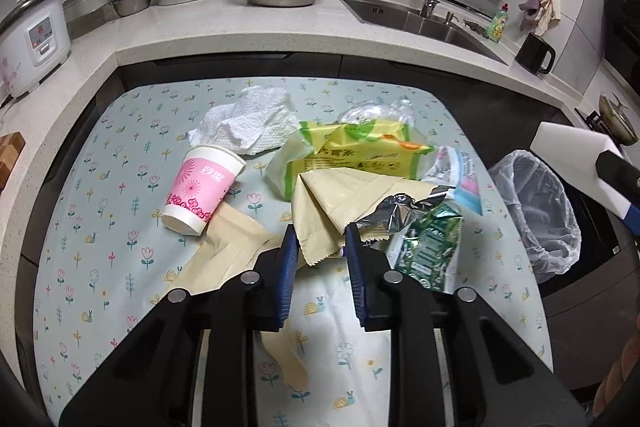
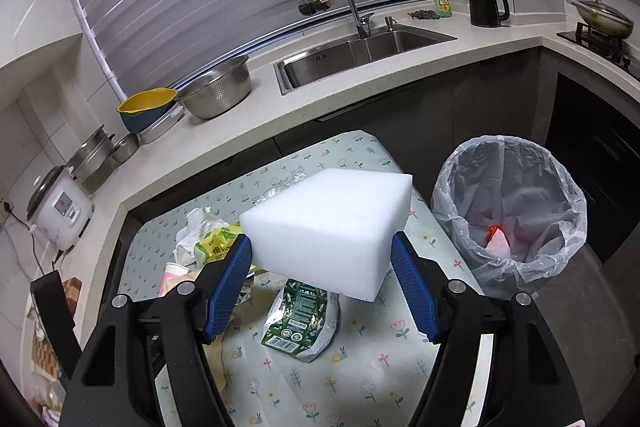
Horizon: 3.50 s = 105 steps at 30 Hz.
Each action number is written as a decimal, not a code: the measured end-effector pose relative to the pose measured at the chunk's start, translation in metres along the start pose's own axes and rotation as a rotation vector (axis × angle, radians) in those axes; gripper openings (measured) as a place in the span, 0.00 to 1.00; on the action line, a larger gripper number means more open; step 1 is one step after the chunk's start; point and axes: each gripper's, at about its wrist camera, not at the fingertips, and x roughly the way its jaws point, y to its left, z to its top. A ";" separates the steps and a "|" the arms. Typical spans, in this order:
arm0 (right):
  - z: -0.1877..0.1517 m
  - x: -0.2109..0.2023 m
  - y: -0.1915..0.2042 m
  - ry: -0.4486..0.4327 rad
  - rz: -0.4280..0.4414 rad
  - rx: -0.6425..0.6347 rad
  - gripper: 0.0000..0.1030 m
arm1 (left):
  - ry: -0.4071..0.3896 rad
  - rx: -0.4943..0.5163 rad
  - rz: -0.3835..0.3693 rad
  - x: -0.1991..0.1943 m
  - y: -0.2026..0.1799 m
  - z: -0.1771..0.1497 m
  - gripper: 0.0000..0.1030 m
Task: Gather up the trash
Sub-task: 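Carry the sponge and beige bag over the bin and open both tools, then move both open tools back over the remaining trash on the table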
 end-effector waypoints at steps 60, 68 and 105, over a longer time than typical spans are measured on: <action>0.020 0.012 -0.224 -0.037 -0.258 0.263 0.67 | 0.059 0.322 -0.306 0.087 -0.292 0.040 0.64; 0.038 0.038 -0.207 -0.031 -0.248 0.207 0.68 | 0.022 0.278 -0.204 0.087 -0.259 0.048 0.70; 0.034 0.005 -0.090 -0.066 -0.131 0.060 0.81 | -0.014 0.119 -0.065 0.031 -0.132 0.038 0.88</action>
